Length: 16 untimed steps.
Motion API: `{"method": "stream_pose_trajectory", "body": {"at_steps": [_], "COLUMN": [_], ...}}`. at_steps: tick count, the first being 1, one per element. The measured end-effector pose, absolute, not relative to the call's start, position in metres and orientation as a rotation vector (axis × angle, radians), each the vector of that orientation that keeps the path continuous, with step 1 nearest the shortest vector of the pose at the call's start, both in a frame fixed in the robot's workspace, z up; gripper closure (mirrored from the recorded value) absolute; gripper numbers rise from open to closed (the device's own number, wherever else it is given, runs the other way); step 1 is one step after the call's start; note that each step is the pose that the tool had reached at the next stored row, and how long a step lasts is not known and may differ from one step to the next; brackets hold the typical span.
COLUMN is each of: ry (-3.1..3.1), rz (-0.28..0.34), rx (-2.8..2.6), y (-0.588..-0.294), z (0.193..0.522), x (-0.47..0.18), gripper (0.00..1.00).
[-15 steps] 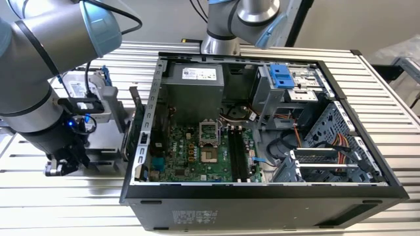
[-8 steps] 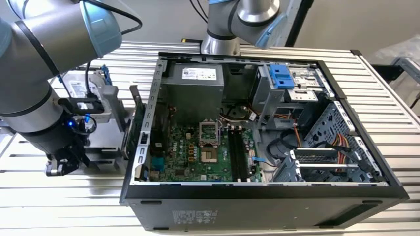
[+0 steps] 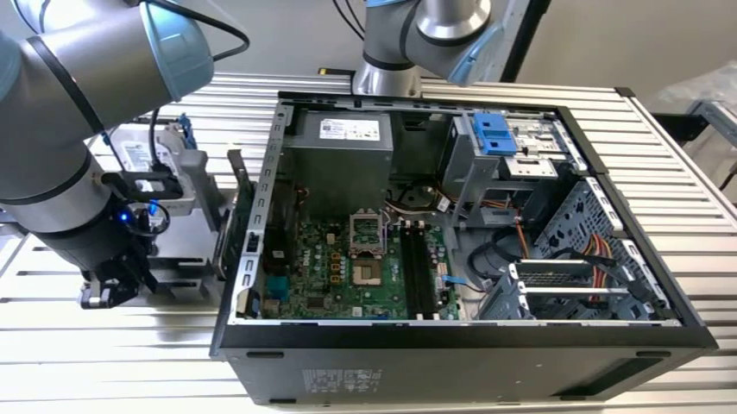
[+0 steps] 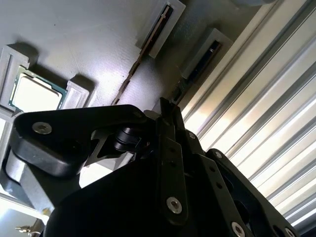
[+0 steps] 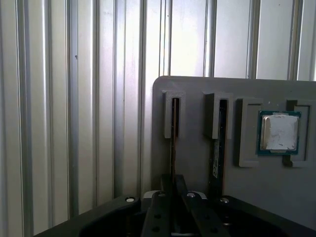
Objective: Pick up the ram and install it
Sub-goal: 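Pick up the ram and move it above insertion slot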
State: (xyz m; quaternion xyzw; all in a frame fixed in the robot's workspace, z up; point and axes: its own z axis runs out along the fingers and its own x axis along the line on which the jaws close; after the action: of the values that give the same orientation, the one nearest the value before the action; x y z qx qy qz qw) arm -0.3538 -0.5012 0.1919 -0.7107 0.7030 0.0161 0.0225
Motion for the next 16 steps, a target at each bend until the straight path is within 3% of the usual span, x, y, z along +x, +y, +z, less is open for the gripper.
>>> {"method": "stream_pose_trajectory", "body": {"at_steps": [16], "ry": [2.177], "rz": [0.05], "rx": [-2.201], "y": [-0.5011], "z": [0.193], "x": [-0.3537], "gripper": [1.0]}}
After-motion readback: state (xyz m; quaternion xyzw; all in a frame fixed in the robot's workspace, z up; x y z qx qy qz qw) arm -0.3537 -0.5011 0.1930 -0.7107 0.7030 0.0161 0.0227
